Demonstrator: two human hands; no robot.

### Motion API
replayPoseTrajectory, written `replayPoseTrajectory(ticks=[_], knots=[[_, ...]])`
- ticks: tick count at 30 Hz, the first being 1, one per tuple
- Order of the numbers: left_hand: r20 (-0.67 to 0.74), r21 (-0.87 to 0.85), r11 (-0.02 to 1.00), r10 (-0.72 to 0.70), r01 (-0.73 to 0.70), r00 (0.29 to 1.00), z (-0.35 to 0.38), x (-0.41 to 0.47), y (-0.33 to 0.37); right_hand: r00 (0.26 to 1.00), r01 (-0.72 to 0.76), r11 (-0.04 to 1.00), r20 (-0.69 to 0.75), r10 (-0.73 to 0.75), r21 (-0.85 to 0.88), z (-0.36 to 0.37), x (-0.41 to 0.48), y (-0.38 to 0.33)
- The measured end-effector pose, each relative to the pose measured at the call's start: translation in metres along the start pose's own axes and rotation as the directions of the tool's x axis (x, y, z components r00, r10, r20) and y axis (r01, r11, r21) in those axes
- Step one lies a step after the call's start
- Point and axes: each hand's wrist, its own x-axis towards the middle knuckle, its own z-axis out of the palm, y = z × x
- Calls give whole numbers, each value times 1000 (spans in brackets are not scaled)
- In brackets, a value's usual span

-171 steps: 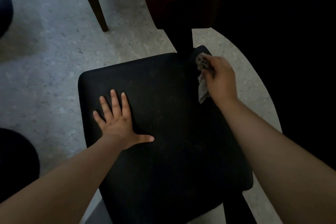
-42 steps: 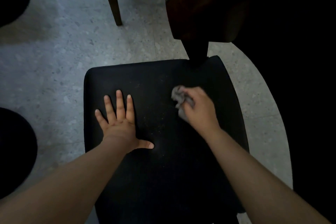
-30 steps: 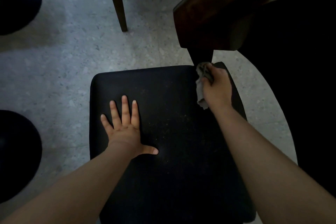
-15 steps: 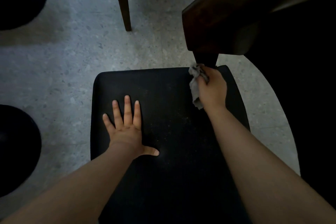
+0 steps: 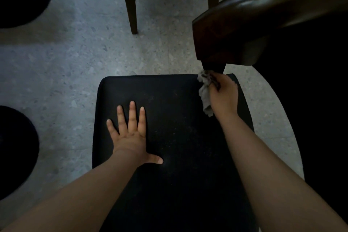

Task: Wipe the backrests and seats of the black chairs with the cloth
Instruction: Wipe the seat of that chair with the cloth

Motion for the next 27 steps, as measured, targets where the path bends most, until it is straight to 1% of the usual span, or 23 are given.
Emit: replayPoseTrajectory(ticks=[2,4,6,8,9,10,11,13,14,15,17,20,22,24,25,26,27], knots=[[-9,-4,1000,5,-5,1000,1,0,-1,1000,-27,999,3,27,-31,15,-4,-3],[-17,-11,1000,12,-12,1000,2,0,-1,999,43,999,34,-42,-14,24,-29,-7],[-24,-11,1000,14,-15,1000,3,0,-1,977,120,989,167,-134,89,27,-60,-8],[-27,-16,1000,14,-15,1000,3,0,-2,931,127,971,312,-188,204,21,-81,-9],[-29,-18,1000,15,-16,999,4,1,-2,919,123,963,339,-203,241,14,-84,-10],[-30,-19,1000,17,-18,999,5,1,-2,928,114,961,317,-193,253,7,-81,-12],[-31,-21,1000,19,-19,999,5,2,-3,952,110,967,256,-169,230,1,-72,-12],[-35,-21,999,24,-25,999,6,2,-3,990,103,988,87,-113,115,-5,-42,-9],[-40,-19,999,26,-26,999,6,3,-4,997,72,995,31,-75,75,-4,-27,-7],[-47,-17,999,27,-28,999,7,3,-4,999,32,998,11,-33,60,-2,-15,-6],[-59,-14,999,29,-30,998,8,4,-4,1000,-2,998,26,1,55,10,-8,-3],[-70,-15,999,34,-35,997,9,5,-4,995,44,992,88,-54,115,20,-36,-5],[-74,-18,999,36,-38,997,9,4,-4,970,106,983,201,-135,151,20,-60,-6],[-86,-24,999,45,-47,995,10,3,-5,927,97,976,339,-160,195,14,-76,-7],[-102,-31,998,59,-62,993,10,3,-6,913,81,973,376,-158,214,8,-79,-10],[-122,-39,996,80,-86,989,11,1,-9,921,82,970,356,-161,227,4,-76,-12],[-142,-47,992,108,-116,984,11,0,-12,942,98,969,292,-163,226,0,-68,-14]])
